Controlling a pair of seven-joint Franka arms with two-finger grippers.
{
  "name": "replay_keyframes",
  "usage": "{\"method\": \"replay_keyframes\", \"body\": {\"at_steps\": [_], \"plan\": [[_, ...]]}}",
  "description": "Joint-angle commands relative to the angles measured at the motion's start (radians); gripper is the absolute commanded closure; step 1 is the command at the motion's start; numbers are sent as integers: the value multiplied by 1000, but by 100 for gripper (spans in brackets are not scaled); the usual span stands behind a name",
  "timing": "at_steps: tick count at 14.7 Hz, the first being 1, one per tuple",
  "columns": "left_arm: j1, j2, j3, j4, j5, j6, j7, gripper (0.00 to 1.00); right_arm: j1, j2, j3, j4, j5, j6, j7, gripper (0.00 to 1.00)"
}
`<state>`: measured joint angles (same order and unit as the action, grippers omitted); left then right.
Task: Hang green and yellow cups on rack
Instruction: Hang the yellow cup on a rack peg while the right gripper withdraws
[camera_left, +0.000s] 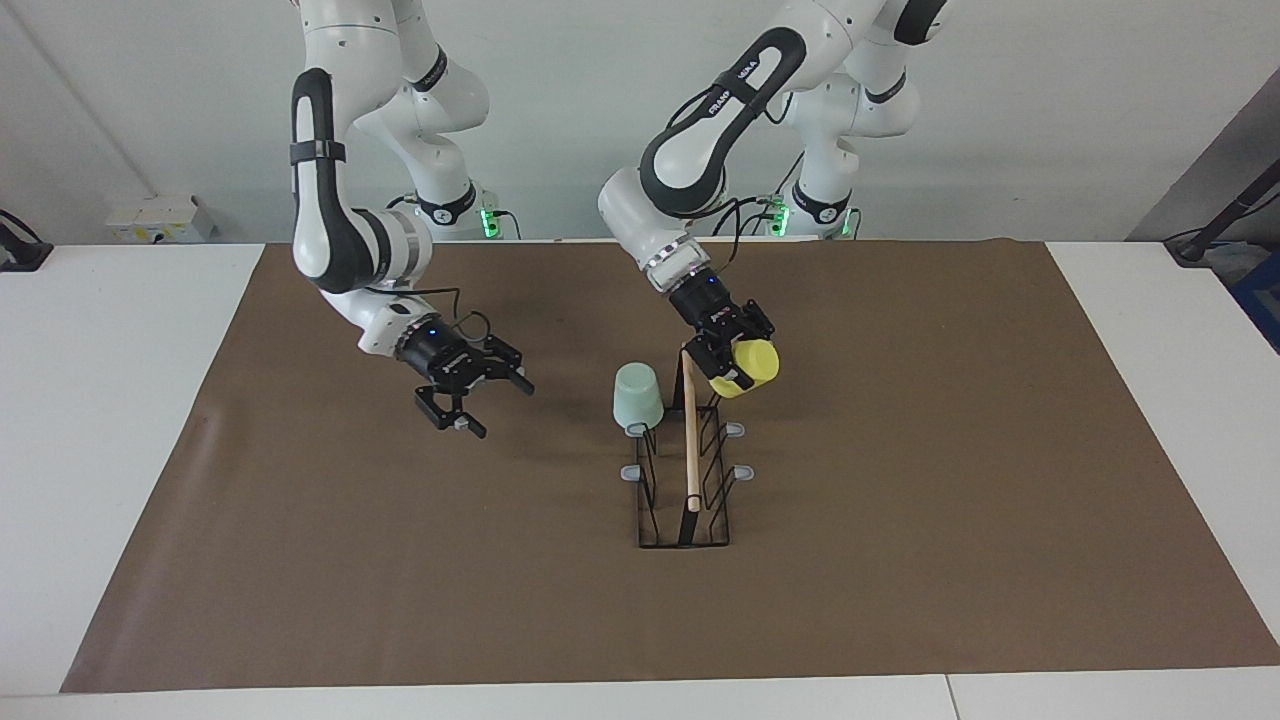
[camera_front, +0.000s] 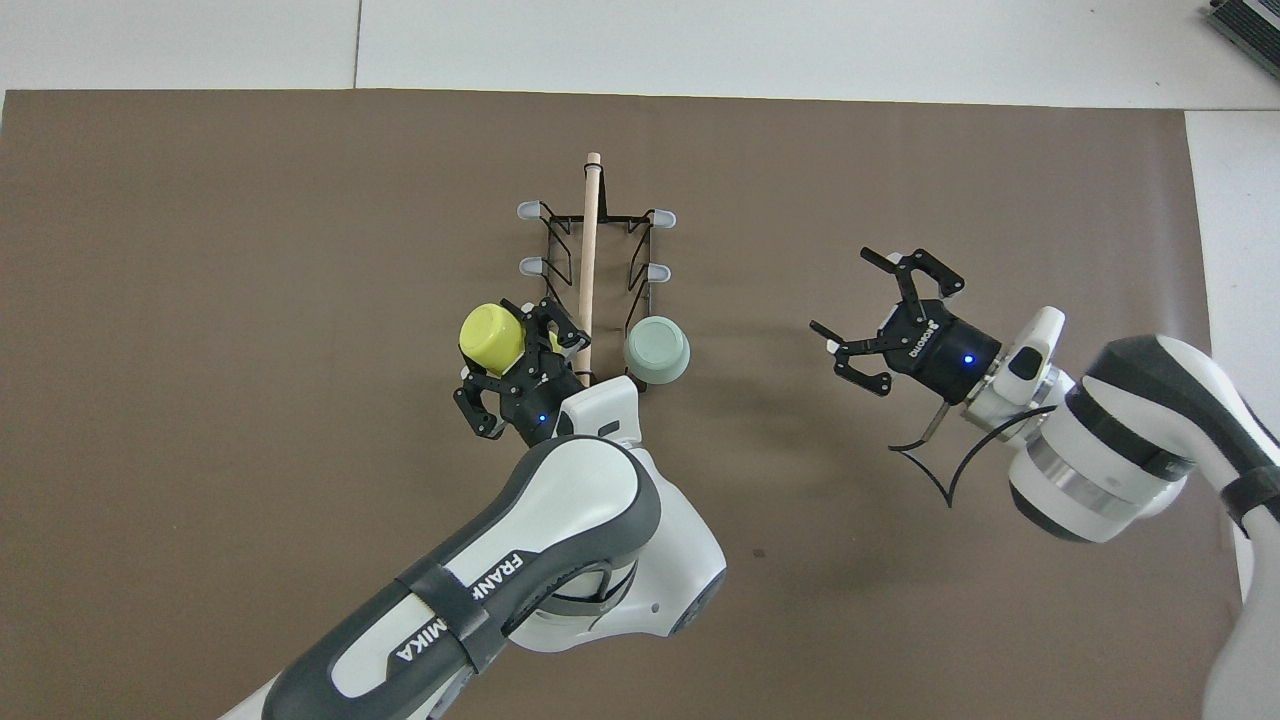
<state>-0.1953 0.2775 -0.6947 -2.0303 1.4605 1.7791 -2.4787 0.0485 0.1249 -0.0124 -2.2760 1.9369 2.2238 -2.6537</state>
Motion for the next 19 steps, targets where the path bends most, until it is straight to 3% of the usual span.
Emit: {"method": "replay_keyframes", "body": {"at_steps": [1, 8, 9, 10, 13, 15, 19], "plan": [[-15, 23, -5, 9, 17, -6, -32, 100, -116, -21, 11, 39, -276, 4, 84, 0], [-15, 31, -25, 10, 15, -10, -32, 100, -285, 4, 6, 182, -844, 14, 224, 0], [-15, 31, -25, 12, 15, -12, -32, 82, -294, 9, 6, 197, -904, 17, 260, 0], [-15, 31, -25, 12, 15, -18, -32, 58, -295, 9, 5, 208, -949, 23, 297, 0], [-15, 31, -25, 33, 14, -27, -31, 18, -292, 4, 5, 225, -1056, 106, 414, 0], [-21, 29, -29, 48, 8, -29, -28, 0, -289, 1, 5, 243, -1120, 140, 518, 0], [-16, 14, -40, 67, 0, -26, -22, 0, -282, -8, 5, 302, -1338, 166, 797, 0]]}}
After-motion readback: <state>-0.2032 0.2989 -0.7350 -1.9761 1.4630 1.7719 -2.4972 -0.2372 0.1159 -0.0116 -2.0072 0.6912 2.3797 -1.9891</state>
